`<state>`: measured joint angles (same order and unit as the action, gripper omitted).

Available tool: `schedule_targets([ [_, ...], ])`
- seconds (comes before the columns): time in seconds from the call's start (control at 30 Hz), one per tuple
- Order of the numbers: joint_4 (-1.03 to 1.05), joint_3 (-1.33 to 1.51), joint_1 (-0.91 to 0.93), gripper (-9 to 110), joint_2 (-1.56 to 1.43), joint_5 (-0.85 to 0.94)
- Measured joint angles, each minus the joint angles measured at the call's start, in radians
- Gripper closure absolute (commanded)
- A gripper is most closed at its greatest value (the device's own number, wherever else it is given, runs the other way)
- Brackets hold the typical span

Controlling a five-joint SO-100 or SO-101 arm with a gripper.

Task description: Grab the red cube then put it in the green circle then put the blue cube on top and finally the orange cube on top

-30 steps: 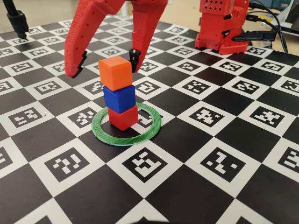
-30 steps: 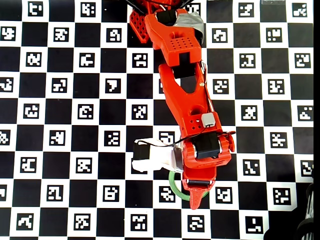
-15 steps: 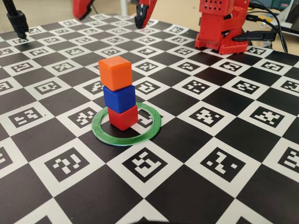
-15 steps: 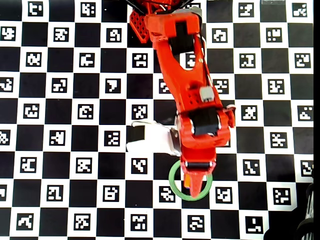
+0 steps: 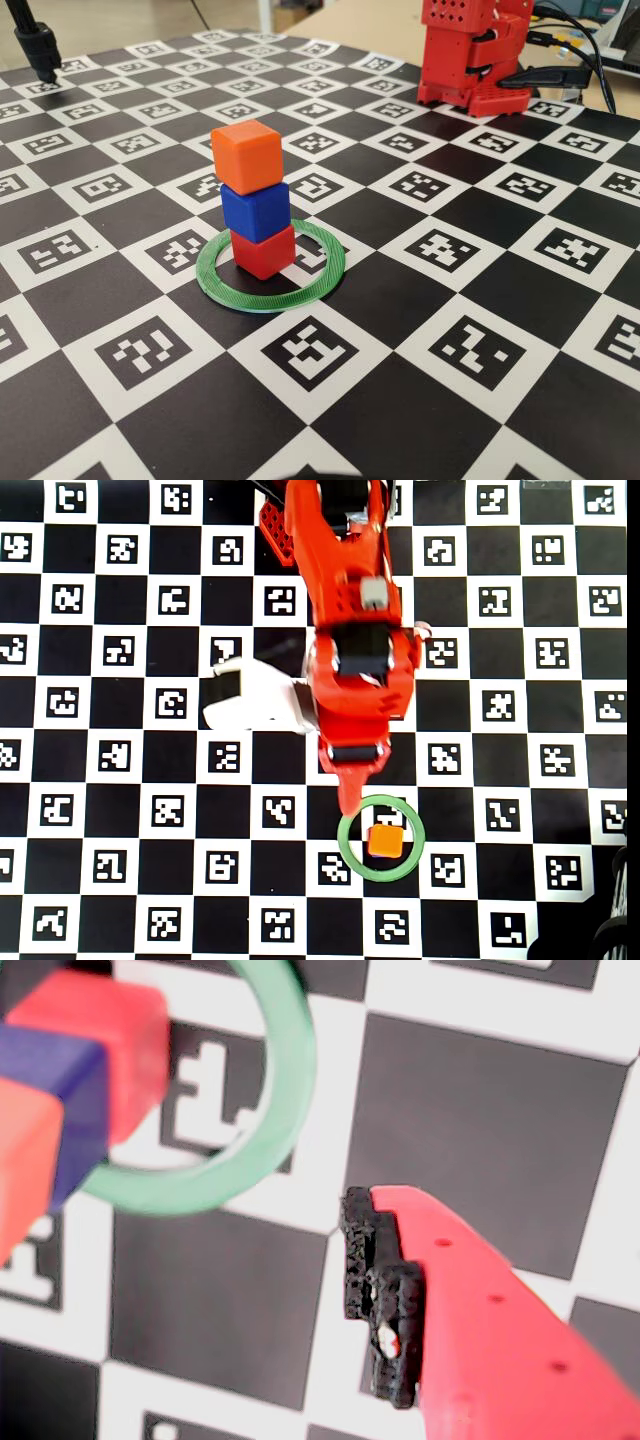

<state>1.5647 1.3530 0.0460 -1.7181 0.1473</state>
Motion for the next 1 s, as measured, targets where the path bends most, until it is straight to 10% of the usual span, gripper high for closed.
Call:
schedule_targets([
  [0.33,-0.150,0.459,0.084,106,-0.403,0.276],
  [1.0,-0.569,1.454,0.144,107,-1.183,1.003],
])
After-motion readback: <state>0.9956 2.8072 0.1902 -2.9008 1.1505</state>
